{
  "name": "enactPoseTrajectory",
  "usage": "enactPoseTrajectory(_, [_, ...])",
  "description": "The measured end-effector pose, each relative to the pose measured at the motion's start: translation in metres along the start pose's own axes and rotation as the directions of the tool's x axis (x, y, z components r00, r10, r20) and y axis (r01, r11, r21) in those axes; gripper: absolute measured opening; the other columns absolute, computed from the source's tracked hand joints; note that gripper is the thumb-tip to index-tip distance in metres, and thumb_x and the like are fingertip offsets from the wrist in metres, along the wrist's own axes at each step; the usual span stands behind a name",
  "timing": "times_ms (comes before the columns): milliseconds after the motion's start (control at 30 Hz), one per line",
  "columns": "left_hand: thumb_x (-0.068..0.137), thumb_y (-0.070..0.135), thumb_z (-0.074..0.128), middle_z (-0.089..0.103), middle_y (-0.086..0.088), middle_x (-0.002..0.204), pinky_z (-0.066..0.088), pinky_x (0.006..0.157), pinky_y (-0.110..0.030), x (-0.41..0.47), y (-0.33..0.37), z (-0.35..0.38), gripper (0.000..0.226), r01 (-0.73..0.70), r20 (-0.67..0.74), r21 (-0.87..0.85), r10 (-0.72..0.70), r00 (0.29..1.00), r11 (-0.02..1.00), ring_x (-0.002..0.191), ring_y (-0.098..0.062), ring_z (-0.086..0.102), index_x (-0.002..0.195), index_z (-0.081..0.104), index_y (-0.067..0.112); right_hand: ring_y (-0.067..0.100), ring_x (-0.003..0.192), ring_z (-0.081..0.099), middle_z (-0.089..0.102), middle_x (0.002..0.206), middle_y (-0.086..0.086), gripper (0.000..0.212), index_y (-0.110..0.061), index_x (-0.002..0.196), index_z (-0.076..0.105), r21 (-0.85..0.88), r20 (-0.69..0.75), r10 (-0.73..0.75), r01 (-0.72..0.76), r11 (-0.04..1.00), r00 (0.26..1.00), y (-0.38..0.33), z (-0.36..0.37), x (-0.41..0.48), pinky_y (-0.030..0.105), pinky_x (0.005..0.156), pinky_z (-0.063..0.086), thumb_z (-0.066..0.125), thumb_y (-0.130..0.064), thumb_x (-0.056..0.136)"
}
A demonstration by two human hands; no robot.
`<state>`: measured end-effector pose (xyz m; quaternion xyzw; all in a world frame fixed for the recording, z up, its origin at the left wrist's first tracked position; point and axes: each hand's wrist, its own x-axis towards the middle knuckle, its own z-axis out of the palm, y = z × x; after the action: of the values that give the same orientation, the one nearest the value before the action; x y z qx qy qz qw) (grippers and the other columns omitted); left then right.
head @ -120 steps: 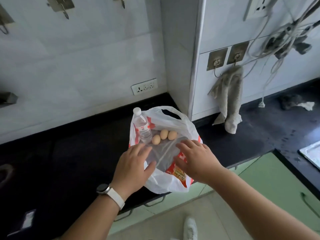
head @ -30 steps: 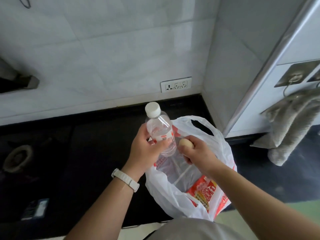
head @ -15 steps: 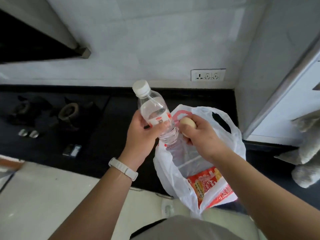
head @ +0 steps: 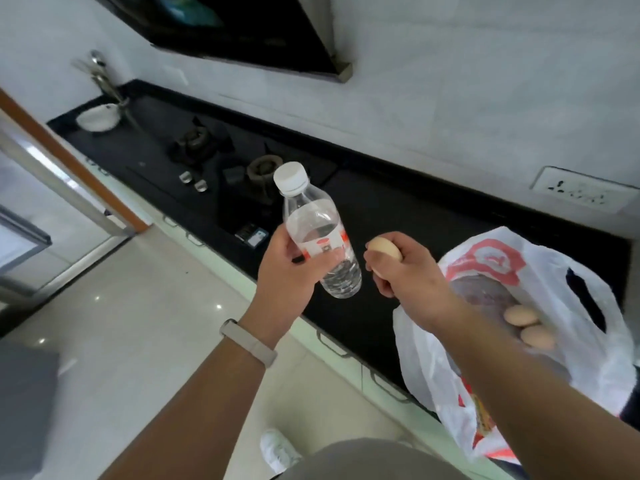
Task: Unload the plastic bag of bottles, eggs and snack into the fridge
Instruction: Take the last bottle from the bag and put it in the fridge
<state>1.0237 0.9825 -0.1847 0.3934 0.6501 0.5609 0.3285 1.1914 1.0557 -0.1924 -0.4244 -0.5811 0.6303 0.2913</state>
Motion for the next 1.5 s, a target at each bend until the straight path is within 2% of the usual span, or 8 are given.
enactPoseTrajectory(200, [0.074, 0.023, 0.084, 0.072, 0.003, 0.103, 0.056, 0.079, -0.028, 0.004, -0.027, -0.118, 0.049, 0.007, -0.14, -0.038, -0.013, 0.99, 0.999, 0.095, -0.012, 0.07, 0.118, 0.062, 0.023, 0.017, 0.062, 0.05, 0.06, 0.082, 0.012, 0.012, -0.015, 0.104, 0.063, -0.054, 0.12, 0.015, -0.008, 0.999, 0.993, -0.012, 0.119, 0.028, 0.024, 0.054, 0.044, 0.063, -0.019, 0.092])
enactPoseTrajectory(367, [0.077, 0.016, 0.085, 0.073, 0.002, 0.103, 0.055, 0.075, -0.022, 0.005, -0.052, -0.237, 0.044, 0.022, -0.285, -0.06, -0.038, 0.958, 0.998, 0.096, -0.015, 0.069, 0.115, 0.063, 0.024, 0.017, 0.057, 0.045, 0.059, 0.078, 0.012, 0.01, -0.009, 0.101, 0.062, -0.065, 0.203, 0.009, 0.005, 0.998, 0.979, -0.022, 0.243, 0.054, 0.026, 0.048, 0.037, 0.062, -0.014, 0.092])
enactPoseTrajectory(500, [0.078, 0.017, 0.084, 0.073, 0.008, 0.101, 0.056, 0.076, -0.02, -0.003, -0.063, -0.32, 0.043, 0.035, -0.387, -0.06, -0.055, 0.92, 0.998, 0.09, -0.005, 0.069, 0.115, 0.063, 0.026, 0.015, 0.055, 0.044, 0.058, 0.076, 0.009, 0.008, -0.008, 0.099, 0.061, -0.044, 0.307, -0.009, 0.024, 0.999, 0.952, -0.029, 0.331, 0.069, 0.026, 0.047, 0.034, 0.06, -0.009, 0.091])
enactPoseTrajectory(667, [0.077, 0.02, 0.084, 0.074, 0.006, 0.102, 0.056, 0.079, -0.026, -0.026, -0.077, -0.406, 0.042, 0.046, -0.515, -0.063, -0.072, 0.854, 0.997, 0.093, -0.012, 0.069, 0.114, 0.064, 0.025, 0.015, 0.053, 0.044, 0.058, 0.072, 0.006, 0.006, -0.008, 0.092, 0.06, -0.075, 0.441, -0.008, 0.045, 0.996, 0.897, -0.035, 0.426, 0.075, 0.026, 0.046, 0.033, 0.06, -0.007, 0.087])
enactPoseTrajectory(833, [0.075, 0.021, 0.086, 0.074, 0.005, 0.101, 0.056, 0.087, -0.035, -0.046, -0.092, -0.475, 0.04, 0.07, -0.664, -0.071, -0.1, 0.741, 0.995, 0.095, -0.016, 0.069, 0.109, 0.065, 0.026, 0.016, 0.054, 0.044, 0.059, 0.072, 0.006, 0.002, -0.009, 0.089, 0.06, -0.086, 0.568, 0.006, 0.053, 0.995, 0.823, -0.041, 0.507, 0.084, 0.028, 0.049, 0.034, 0.061, -0.008, 0.087])
enactPoseTrajectory(1000, [0.074, 0.037, 0.082, 0.073, 0.001, 0.108, 0.056, 0.093, -0.052, -0.054, -0.105, -0.532, 0.047, 0.116, -0.724, -0.061, -0.124, 0.679, 0.991, 0.102, -0.022, 0.069, 0.115, 0.065, 0.023, 0.017, 0.054, 0.044, 0.058, 0.075, 0.009, 0.005, -0.006, 0.092, 0.06, -0.108, 0.676, 0.021, 0.071, 0.992, 0.736, -0.041, 0.576, 0.108, 0.028, 0.048, 0.035, 0.059, -0.007, 0.086])
enactPoseTrajectory(1167, [0.074, 0.039, 0.081, 0.073, 0.002, 0.108, 0.056, 0.093, -0.051, -0.036, -0.117, -0.589, 0.048, 0.151, -0.787, -0.064, -0.142, 0.6, 0.987, 0.1, -0.022, 0.069, 0.116, 0.064, 0.025, 0.017, 0.052, 0.042, 0.057, 0.074, 0.01, 0.006, -0.005, 0.088, 0.058, -0.092, 0.741, 0.016, 0.079, 0.993, 0.672, -0.043, 0.651, 0.15, 0.029, 0.047, 0.031, 0.061, -0.01, 0.085])
enactPoseTrajectory(1500, [0.084, 0.021, 0.078, 0.073, 0.001, 0.103, 0.057, 0.093, -0.046, 0.073, -0.14, -0.714, 0.034, 0.208, -0.847, -0.103, -0.195, 0.494, 0.973, 0.096, -0.019, 0.071, 0.115, 0.064, 0.02, 0.017, 0.05, 0.042, 0.057, 0.071, 0.008, 0.005, -0.006, 0.087, 0.058, -0.098, 0.815, 0.051, 0.052, 0.994, 0.577, -0.06, 0.798, 0.28, 0.027, 0.045, 0.033, 0.061, -0.01, 0.088])
